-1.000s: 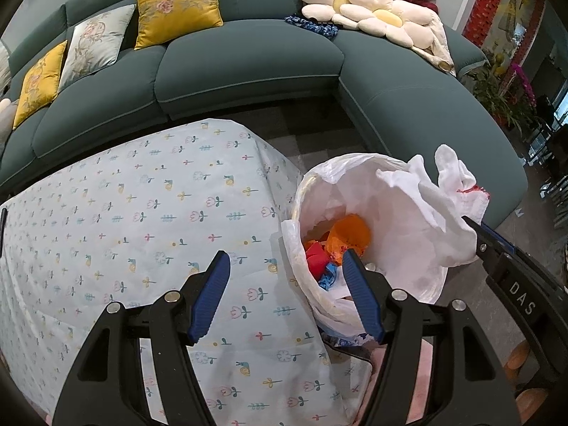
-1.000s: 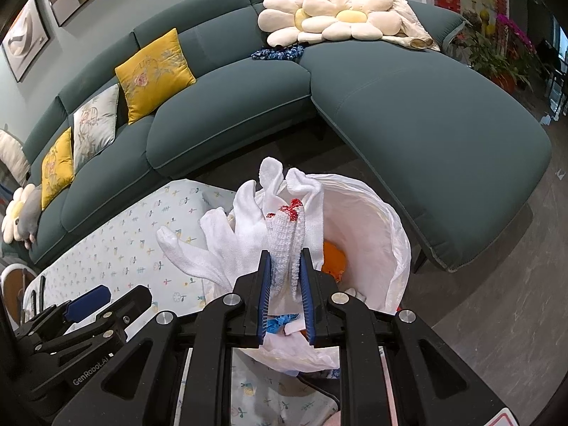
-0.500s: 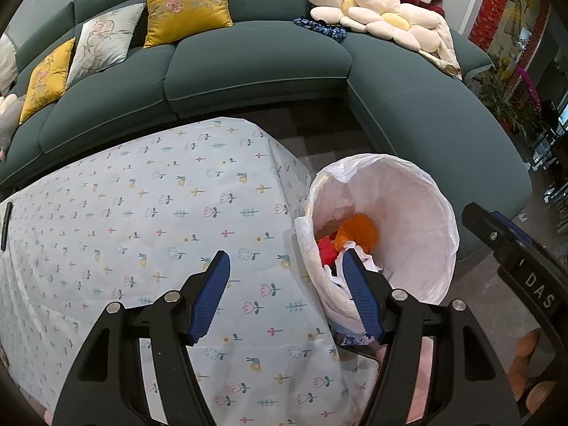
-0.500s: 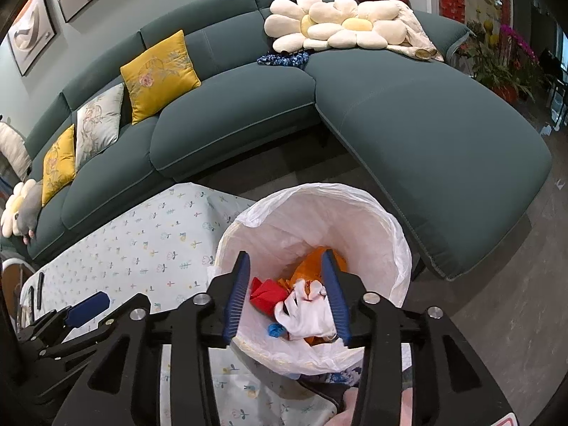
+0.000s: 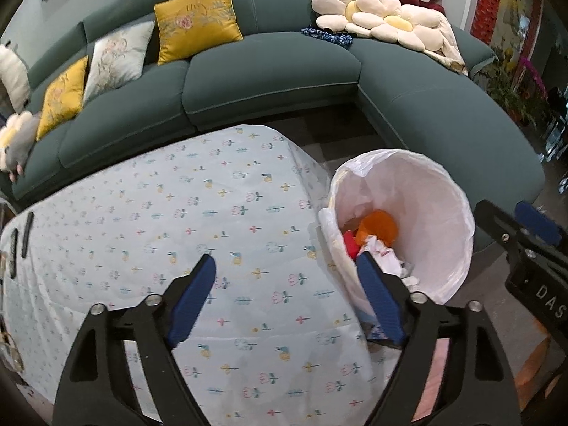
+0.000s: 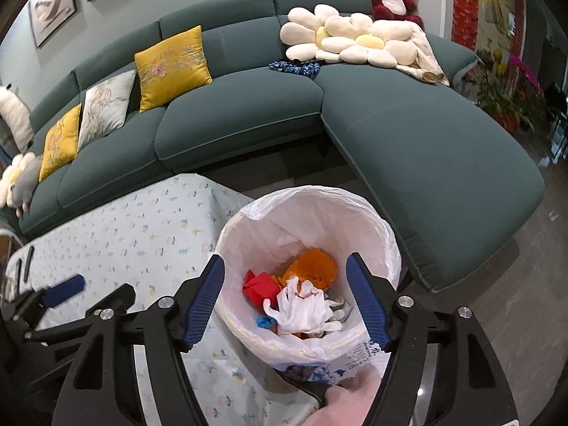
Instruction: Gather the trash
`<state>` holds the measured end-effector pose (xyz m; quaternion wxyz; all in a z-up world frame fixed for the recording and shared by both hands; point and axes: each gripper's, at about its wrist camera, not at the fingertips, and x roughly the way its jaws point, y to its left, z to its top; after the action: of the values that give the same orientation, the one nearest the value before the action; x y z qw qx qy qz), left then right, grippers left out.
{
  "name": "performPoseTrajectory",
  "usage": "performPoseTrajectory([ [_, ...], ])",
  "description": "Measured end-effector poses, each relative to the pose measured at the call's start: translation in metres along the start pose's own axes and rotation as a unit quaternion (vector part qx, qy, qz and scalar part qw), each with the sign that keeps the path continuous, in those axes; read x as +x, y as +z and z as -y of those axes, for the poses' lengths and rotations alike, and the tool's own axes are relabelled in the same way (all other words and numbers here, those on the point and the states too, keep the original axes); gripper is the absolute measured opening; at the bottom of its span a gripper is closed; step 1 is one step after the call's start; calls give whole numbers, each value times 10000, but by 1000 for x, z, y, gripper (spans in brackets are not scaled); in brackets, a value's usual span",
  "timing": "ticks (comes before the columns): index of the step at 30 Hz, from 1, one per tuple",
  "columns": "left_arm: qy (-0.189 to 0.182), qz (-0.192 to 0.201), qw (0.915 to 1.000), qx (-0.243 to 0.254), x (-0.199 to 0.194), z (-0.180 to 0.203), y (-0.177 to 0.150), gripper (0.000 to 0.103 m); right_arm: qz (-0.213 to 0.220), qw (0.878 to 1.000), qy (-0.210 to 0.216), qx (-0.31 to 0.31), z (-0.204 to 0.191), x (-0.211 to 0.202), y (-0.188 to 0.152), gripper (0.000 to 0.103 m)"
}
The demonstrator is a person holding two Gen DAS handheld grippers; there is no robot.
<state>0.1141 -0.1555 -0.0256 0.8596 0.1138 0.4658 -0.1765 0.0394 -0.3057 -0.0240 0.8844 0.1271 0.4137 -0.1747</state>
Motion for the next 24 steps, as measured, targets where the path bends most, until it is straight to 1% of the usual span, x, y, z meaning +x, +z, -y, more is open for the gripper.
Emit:
performPoseTrajectory([
  [1,3,-6,10000,-3,-1,-1,-4,80,10,10000,-22,-16,0,-2,-2,69],
  [6,10,-79,9999,-138,-2,-6,-17,80,52,9998,-147,-99,2,-9,-14,80],
  [7,20,-82,9998,-158,-2,-6,-19,82,44,9997,-198,-128,2,-9,-18,84],
  [10,63,-51,9998,-195,-5,-9,-27,86,65,9998,-172,-77,5,-13,-26,84],
  [12,95,-55,9997,-202,-5,-10,-32,87,-22,9999,-108,10,9,-12,-30,86],
  [14,134,-103,9996,-211,-4,-10,-37,87,-71,9999,-101,15,10,-13,-35,97],
  [20,235,-137,9994,-227,-3,-10,-49,88,29,9989,-325,-324,4,-17,-44,96],
  [24,308,-120,9992,-218,-4,-9,-54,90,68,9986,-365,-380,5,-20,-47,96],
])
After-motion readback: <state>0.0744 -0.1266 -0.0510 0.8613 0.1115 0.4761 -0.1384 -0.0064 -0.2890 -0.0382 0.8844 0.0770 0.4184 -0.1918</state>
